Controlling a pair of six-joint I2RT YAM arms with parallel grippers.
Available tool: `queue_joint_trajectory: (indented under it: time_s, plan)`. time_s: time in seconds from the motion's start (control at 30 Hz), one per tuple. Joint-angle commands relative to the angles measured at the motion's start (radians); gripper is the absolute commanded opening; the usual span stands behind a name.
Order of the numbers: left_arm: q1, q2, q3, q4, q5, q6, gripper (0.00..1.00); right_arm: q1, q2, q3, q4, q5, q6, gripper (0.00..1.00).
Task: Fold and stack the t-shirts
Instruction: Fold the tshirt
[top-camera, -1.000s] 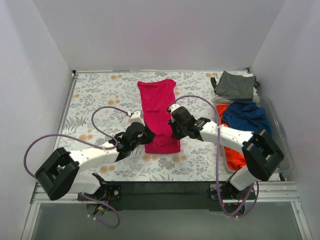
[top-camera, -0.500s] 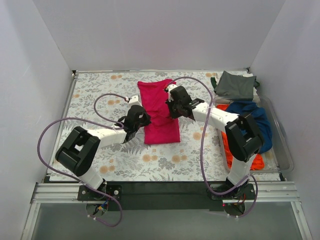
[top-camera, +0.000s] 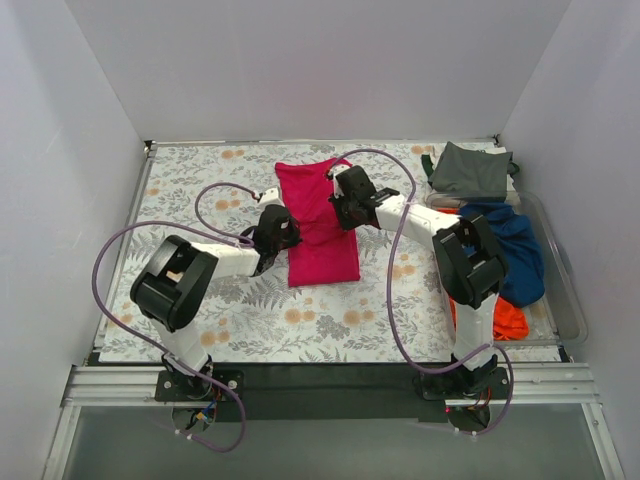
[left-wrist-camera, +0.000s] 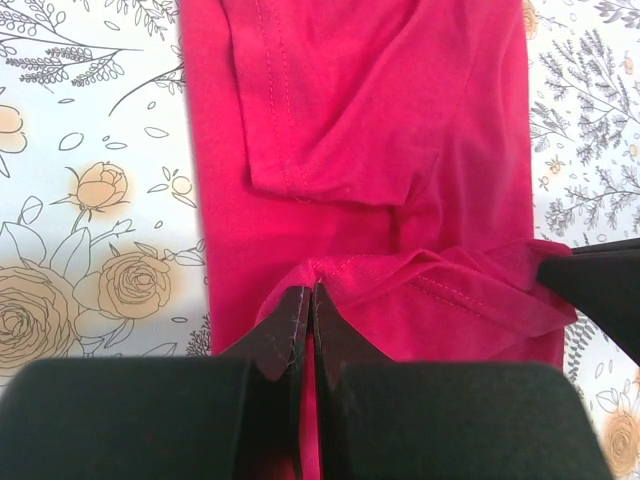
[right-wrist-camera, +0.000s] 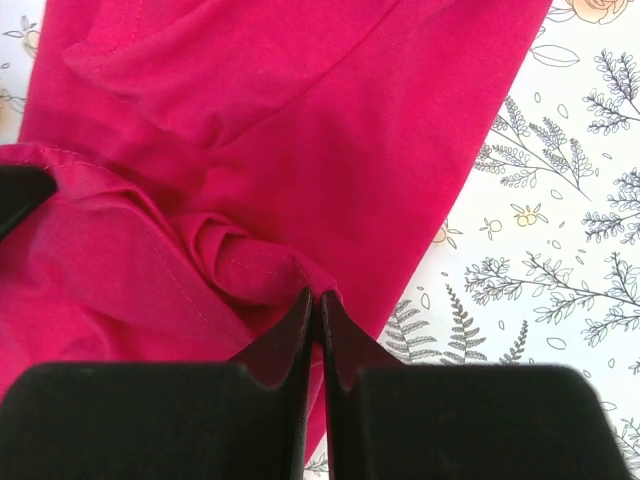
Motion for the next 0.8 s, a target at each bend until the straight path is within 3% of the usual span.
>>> queue_joint_trajectory:
  time_s: [0.0, 0.1, 0.13, 0.17, 0.3, 0.37, 0.47, 0.77]
  plan:
    - [0.012, 0.004, 0.039, 0.02, -0.037, 0.002, 0.0, -0.009, 0.024, 0.067, -0.014, 0.034, -0.017, 0.01]
    - [0.014, 0.0, 0.067, -0.029, -0.08, -0.009, 0.0, -0.016, 0.03, 0.087, -0.036, 0.074, -0.006, 0.01]
    - [0.014, -0.006, 0.073, -0.053, -0.093, -0.008, 0.09, -0.019, 0.026, 0.091, -0.043, 0.097, -0.003, 0.02]
    - [0.014, -0.017, 0.076, -0.064, -0.103, -0.008, 0.24, -0.02, 0.019, 0.091, -0.051, 0.108, -0.002, 0.14]
    - [0.014, -0.104, 0.076, -0.077, -0.191, 0.017, 0.42, -0.023, -0.074, 0.065, -0.062, 0.174, 0.003, 0.34]
    - [0.014, -0.121, 0.095, -0.104, -0.234, 0.04, 0.46, -0.025, -0.112, 0.04, -0.062, 0.198, 0.005, 0.43]
    - [0.014, -0.155, 0.081, -0.11, -0.216, 0.038, 0.47, -0.025, -0.181, -0.003, -0.06, 0.184, 0.009, 0.47]
    - [-0.121, -0.209, -0.069, 0.083, 0.005, 0.017, 0.51, -0.025, -0.189, -0.061, 0.026, -0.035, -0.017, 0.48]
